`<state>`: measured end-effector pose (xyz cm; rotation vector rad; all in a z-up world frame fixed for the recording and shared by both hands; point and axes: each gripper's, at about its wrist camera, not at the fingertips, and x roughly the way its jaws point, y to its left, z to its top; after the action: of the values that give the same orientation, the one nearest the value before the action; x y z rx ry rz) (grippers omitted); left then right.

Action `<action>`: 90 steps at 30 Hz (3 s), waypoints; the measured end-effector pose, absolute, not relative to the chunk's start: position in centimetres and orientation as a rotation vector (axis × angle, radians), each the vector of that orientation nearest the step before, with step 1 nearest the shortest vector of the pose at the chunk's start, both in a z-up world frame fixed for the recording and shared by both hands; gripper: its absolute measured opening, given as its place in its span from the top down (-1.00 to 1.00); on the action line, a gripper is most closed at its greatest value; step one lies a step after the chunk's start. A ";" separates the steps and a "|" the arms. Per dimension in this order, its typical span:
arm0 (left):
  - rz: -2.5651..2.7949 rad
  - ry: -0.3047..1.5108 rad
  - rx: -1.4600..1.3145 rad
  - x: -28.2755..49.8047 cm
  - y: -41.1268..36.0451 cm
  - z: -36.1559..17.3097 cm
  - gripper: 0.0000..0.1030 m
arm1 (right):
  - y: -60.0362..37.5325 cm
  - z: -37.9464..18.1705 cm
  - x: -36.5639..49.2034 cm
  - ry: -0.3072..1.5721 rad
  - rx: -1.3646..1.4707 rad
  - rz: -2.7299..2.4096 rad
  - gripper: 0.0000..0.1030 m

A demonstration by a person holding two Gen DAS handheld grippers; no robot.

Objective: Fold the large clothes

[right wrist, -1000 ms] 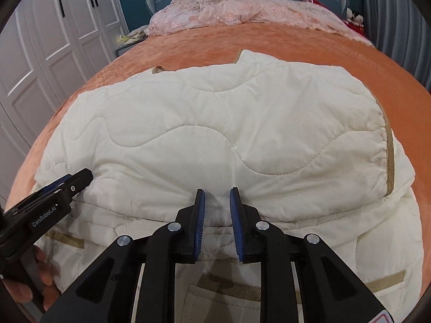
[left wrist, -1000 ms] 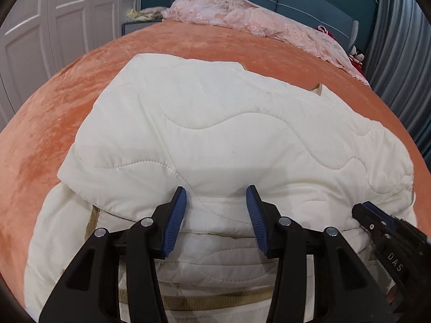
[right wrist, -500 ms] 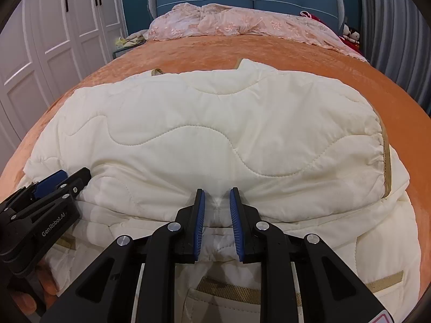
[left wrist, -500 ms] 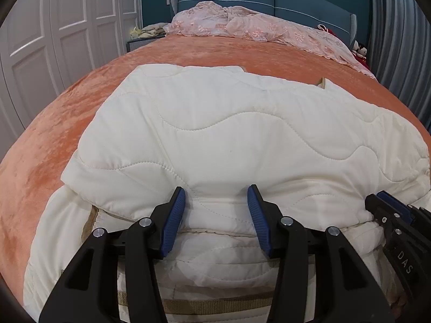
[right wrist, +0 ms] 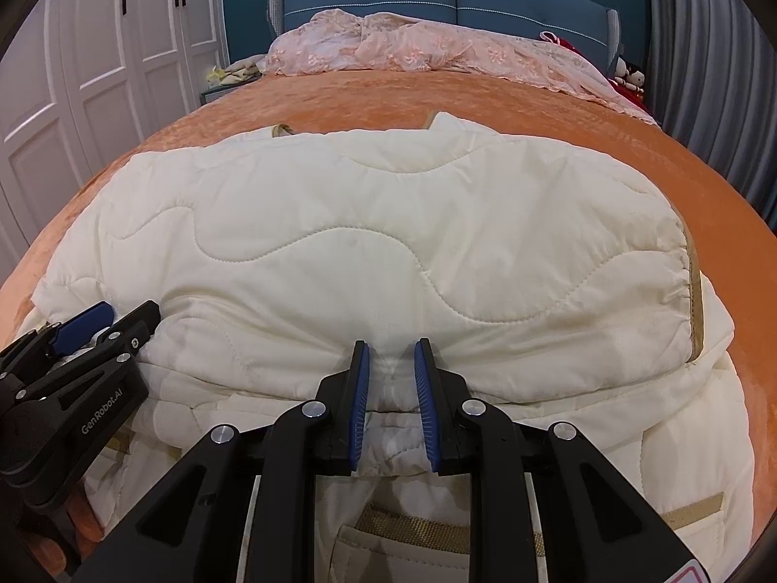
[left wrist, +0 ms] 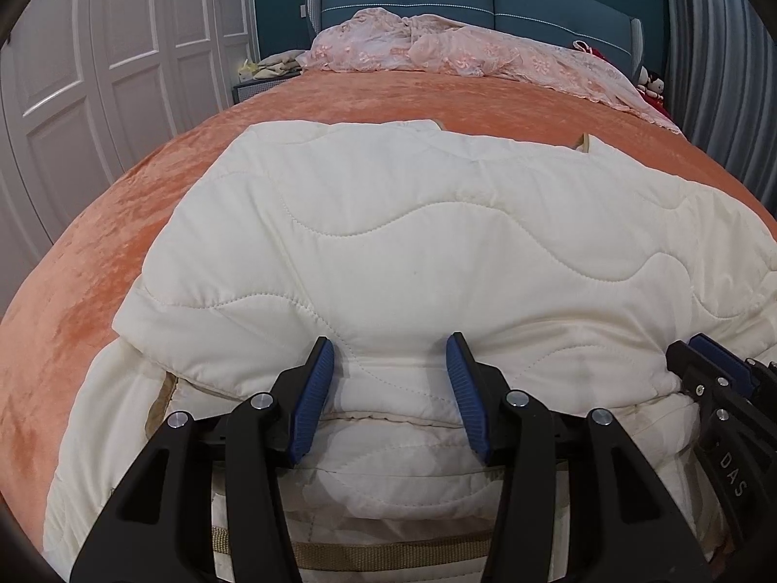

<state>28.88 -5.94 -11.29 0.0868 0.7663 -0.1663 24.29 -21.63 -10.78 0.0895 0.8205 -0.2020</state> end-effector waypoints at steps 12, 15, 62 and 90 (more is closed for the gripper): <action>-0.167 0.768 0.086 29.0 -5.9 -11.3 0.10 | -20.8 -10.3 25.0 0.848 0.050 -0.224 0.58; -0.167 0.770 0.085 28.9 -6.0 -11.3 0.10 | -20.4 -10.0 25.2 0.864 0.017 -0.253 0.45; -0.144 0.981 -0.120 51.1 1.4 -8.8 0.10 | -17.6 -8.5 52.5 0.994 0.234 0.154 -0.03; -0.058 0.830 0.011 50.0 0.0 -12.1 0.10 | -17.2 -12.8 51.4 0.941 0.212 0.106 0.93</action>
<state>49.95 -0.01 -12.07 0.0114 0.8297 -0.0578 51.44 -17.18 -12.76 0.2122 0.9408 0.1057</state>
